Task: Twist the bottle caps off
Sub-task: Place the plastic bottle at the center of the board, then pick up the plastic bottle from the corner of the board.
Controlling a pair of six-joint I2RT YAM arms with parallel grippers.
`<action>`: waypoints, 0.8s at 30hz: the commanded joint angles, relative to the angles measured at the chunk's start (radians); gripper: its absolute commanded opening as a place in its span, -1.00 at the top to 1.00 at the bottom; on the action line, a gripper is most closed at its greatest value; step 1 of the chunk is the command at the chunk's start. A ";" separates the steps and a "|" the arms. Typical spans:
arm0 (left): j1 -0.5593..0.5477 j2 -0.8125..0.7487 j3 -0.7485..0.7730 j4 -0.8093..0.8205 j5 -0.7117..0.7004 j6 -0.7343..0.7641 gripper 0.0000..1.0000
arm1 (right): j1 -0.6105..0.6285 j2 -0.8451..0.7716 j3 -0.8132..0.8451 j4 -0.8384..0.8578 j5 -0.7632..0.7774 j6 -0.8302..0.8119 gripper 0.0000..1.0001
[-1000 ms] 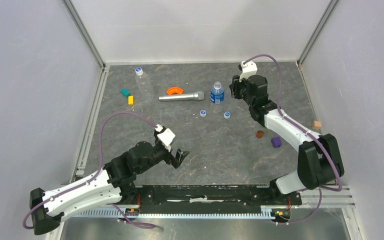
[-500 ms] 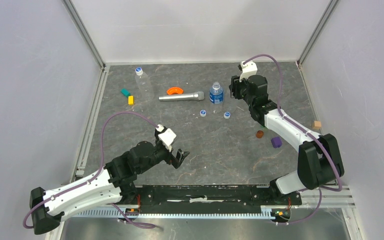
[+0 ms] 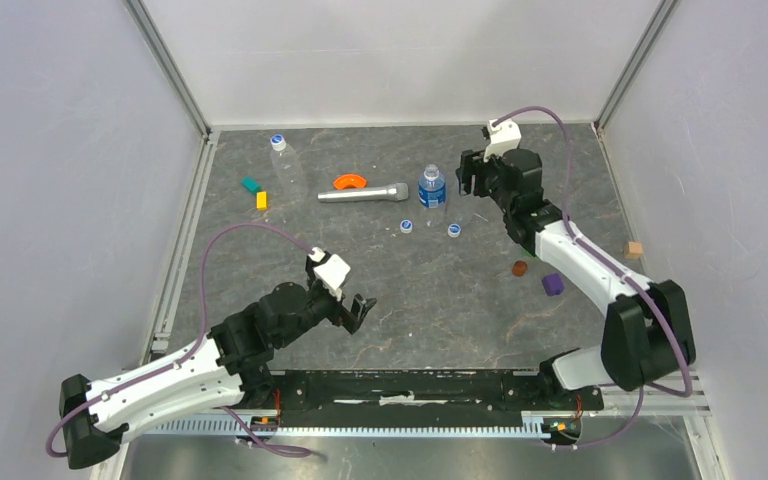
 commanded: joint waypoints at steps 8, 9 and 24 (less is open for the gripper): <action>0.089 0.085 0.119 0.069 -0.268 -0.002 -1.00 | -0.009 -0.427 -0.223 0.056 -0.049 0.083 -0.56; 0.137 0.123 0.175 0.046 -0.229 0.009 -1.00 | -0.009 -0.472 -0.263 0.068 -0.061 0.105 -0.56; 0.726 0.713 0.674 -0.025 -0.016 -0.122 -1.00 | -0.009 -0.883 -0.594 -0.059 -0.247 0.282 -0.53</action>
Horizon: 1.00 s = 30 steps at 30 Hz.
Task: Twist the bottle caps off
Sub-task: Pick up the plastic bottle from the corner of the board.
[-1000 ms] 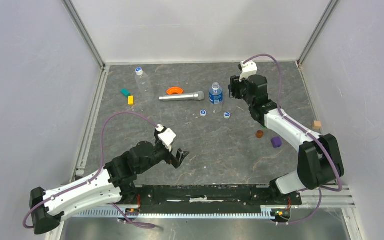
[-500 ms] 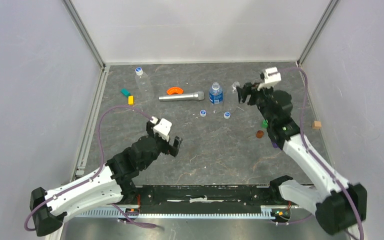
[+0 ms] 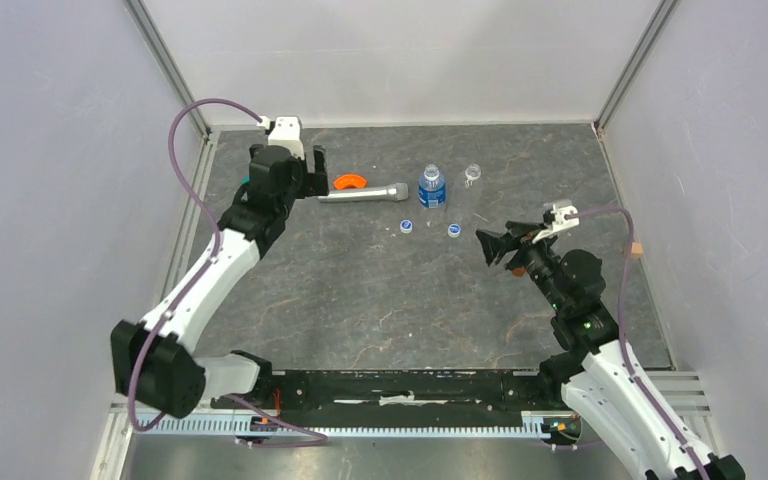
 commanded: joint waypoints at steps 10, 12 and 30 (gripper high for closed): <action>0.163 0.213 -0.006 0.335 -0.109 -0.050 -1.00 | -0.004 -0.138 -0.132 -0.082 -0.078 0.105 -0.54; 0.181 0.245 0.006 0.359 -0.121 -0.043 -1.00 | -0.004 -0.140 -0.132 -0.088 -0.074 0.096 -0.54; 0.299 0.541 0.026 0.766 0.136 -0.002 -1.00 | -0.004 -0.063 -0.138 -0.086 -0.079 0.076 -0.55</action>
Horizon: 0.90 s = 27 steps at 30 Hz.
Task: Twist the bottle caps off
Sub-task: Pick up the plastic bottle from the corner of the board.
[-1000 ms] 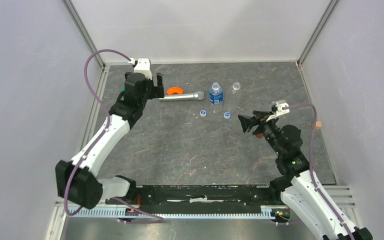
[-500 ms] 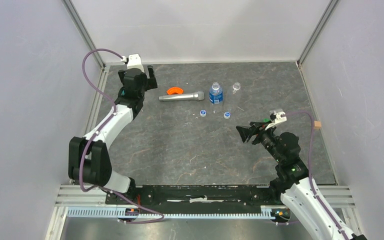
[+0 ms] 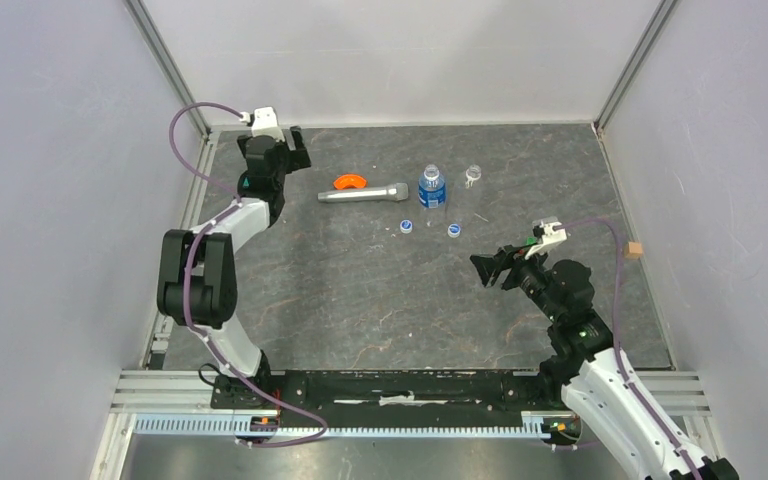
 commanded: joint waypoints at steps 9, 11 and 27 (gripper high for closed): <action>0.012 0.057 -0.067 0.303 0.076 0.055 -0.18 | -0.004 0.031 -0.007 0.015 -0.009 -0.007 -0.56; 0.012 0.043 -0.090 0.308 0.087 0.063 -0.03 | -0.004 0.027 -0.007 0.015 -0.009 -0.006 -0.55; 0.012 -0.541 -0.231 -0.143 0.419 -0.088 0.09 | -0.005 0.004 -0.041 0.159 -0.265 0.000 -0.56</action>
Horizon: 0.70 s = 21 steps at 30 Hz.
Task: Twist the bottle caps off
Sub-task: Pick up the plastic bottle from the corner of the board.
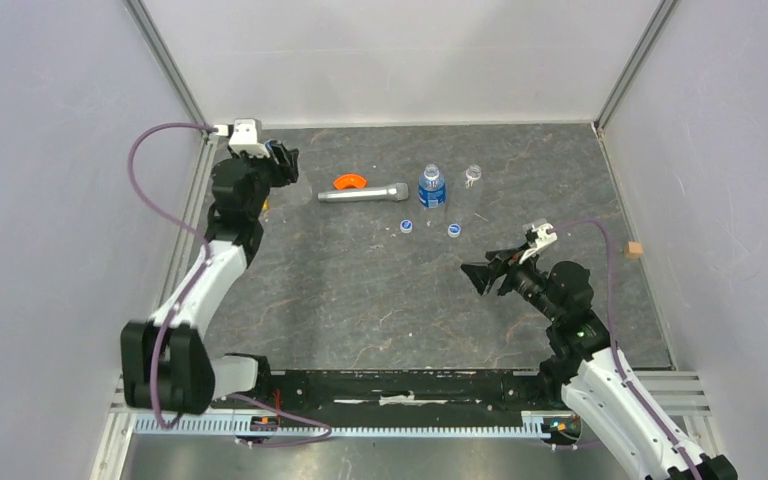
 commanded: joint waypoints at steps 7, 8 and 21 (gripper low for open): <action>0.001 -0.334 -0.099 -0.182 0.512 -0.340 0.09 | -0.003 0.057 -0.039 0.256 -0.274 0.061 -0.57; 0.000 -0.344 -0.099 -0.194 0.555 -0.350 0.09 | -0.004 0.067 -0.037 0.265 -0.295 0.064 -0.57; -0.281 -0.297 -0.141 -0.059 0.902 -0.484 -0.01 | 0.094 0.205 -0.017 0.397 -0.389 0.105 -0.56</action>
